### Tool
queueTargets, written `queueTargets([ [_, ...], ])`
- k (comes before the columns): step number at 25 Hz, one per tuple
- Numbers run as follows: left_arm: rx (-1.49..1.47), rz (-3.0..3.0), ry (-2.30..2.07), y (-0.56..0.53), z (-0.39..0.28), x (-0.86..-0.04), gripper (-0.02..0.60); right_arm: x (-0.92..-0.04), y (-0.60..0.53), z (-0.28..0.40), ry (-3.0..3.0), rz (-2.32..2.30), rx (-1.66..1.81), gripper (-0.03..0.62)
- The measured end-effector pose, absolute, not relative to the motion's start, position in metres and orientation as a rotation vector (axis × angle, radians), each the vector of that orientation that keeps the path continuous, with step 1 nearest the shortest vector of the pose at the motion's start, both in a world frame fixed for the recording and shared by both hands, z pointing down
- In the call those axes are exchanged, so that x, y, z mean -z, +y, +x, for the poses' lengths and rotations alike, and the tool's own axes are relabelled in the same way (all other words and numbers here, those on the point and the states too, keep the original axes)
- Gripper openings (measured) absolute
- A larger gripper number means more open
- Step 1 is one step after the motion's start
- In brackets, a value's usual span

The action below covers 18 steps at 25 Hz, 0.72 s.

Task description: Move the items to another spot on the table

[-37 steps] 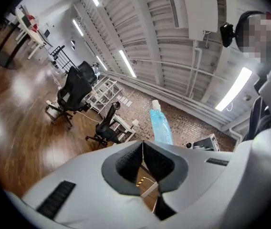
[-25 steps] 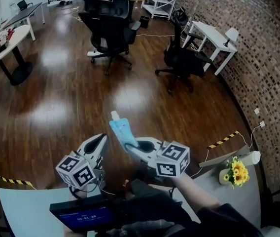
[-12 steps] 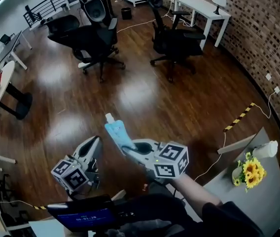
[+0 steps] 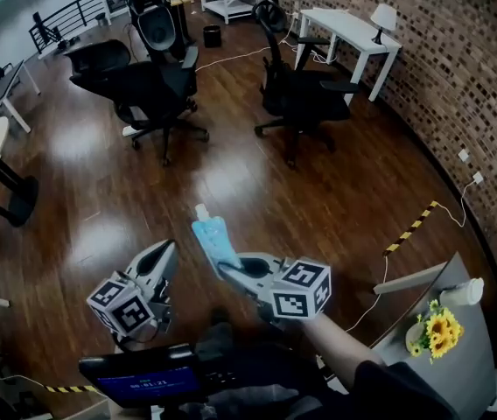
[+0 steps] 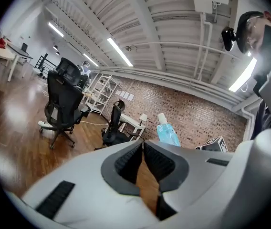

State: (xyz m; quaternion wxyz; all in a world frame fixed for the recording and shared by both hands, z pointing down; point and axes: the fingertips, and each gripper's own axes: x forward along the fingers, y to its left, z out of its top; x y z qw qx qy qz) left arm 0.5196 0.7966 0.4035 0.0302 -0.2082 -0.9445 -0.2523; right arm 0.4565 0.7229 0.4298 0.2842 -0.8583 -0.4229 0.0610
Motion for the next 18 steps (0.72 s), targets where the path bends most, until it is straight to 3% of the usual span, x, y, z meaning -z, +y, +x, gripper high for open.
queueTargets([
  [9, 0.842, -0.561, -2.994, 0.883, 0.536, -0.4, 0.026, -0.408, 0.811, 0.482, -1.177, -2.34, -0.094, 0.04],
  [14, 0.835, -0.584, -2.995, 0.914, 0.498, -0.402, 0.026, -0.418, 0.826, 0.436, -1.259, -2.303, -0.048, 0.04],
  [18, 0.759, -0.382, -2.972, 0.921, 0.431, -0.404, 0.026, -0.428, 0.838, 0.378, -1.352, -2.237, -0.137, 0.04],
])
